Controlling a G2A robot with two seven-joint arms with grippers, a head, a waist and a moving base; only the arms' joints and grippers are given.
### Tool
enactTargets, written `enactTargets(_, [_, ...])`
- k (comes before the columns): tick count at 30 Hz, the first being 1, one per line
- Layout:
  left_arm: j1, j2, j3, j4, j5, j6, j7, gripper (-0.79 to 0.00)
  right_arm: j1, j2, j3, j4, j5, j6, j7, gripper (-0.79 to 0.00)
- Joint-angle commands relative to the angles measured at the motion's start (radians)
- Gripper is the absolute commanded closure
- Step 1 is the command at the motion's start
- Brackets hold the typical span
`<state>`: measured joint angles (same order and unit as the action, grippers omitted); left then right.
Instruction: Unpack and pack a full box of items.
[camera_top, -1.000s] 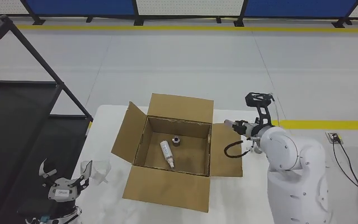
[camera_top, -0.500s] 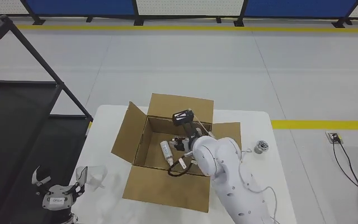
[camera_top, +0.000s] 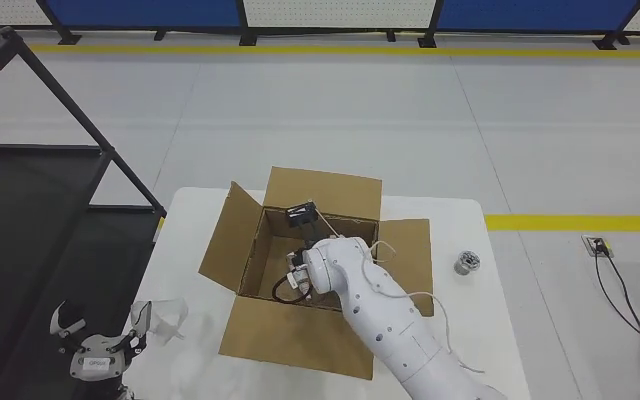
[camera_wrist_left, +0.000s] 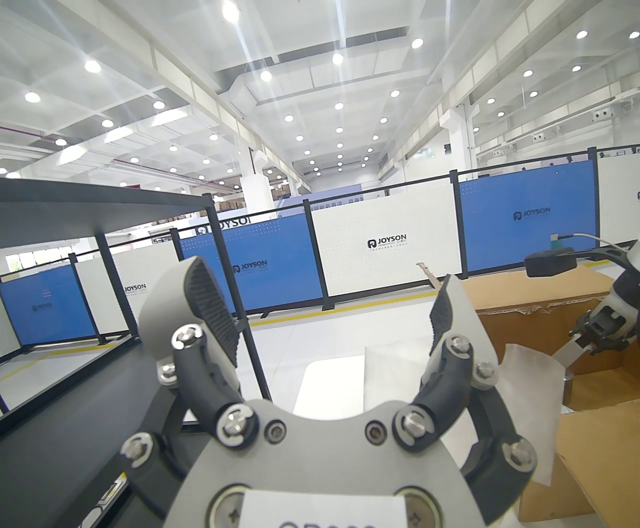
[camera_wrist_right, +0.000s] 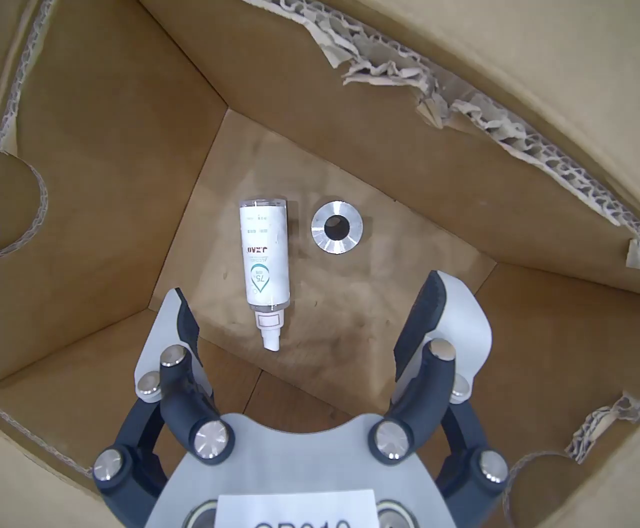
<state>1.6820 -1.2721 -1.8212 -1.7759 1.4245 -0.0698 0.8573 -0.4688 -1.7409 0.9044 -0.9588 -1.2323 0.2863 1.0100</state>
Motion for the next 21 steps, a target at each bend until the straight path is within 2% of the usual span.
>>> enactTargets(1, [-0.002, 0.0, -0.002, 0.001, 0.0, -0.003, -0.003, -0.785, 0.0, 0.0, 0.0, 0.0, 0.0, 0.0, 0.0, -0.785])
enactTargets(7, [-0.015, 0.0, 0.005, 0.01, 0.006, -0.011, -0.01, -0.785, -0.003, 0.0, 0.003, -0.001, 0.002, 0.002, -0.006, -0.785])
enactTargets(9, [-0.019, 0.0, 0.009, 0.012, 0.007, -0.013, -0.01, -0.785, -0.013, 0.0, 0.033, 0.011, 0.026, 0.054, -0.057, -0.785])
enactTargets(11, [-0.021, -0.001, 0.01, 0.014, 0.008, -0.014, -0.009, -0.785, -0.001, -0.009, 0.037, 0.051, 0.05, 0.091, -0.091, -0.785])
enactTargets(14, [-0.02, -0.001, 0.008, 0.015, 0.008, -0.015, -0.004, -0.785, 0.036, -0.026, 0.033, 0.137, 0.108, 0.057, -0.133, -0.785])
enactTargets(19, [-0.013, -0.002, 0.001, 0.018, -0.004, -0.009, 0.009, -0.785, 0.105, -0.068, 0.005, 0.301, 0.174, 0.079, -0.197, -0.785])
enactTargets(21, [-0.011, -0.003, 0.0, 0.02, -0.007, -0.008, 0.013, -0.785, 0.127, -0.086, -0.009, 0.36, 0.183, 0.123, -0.238, -0.785])
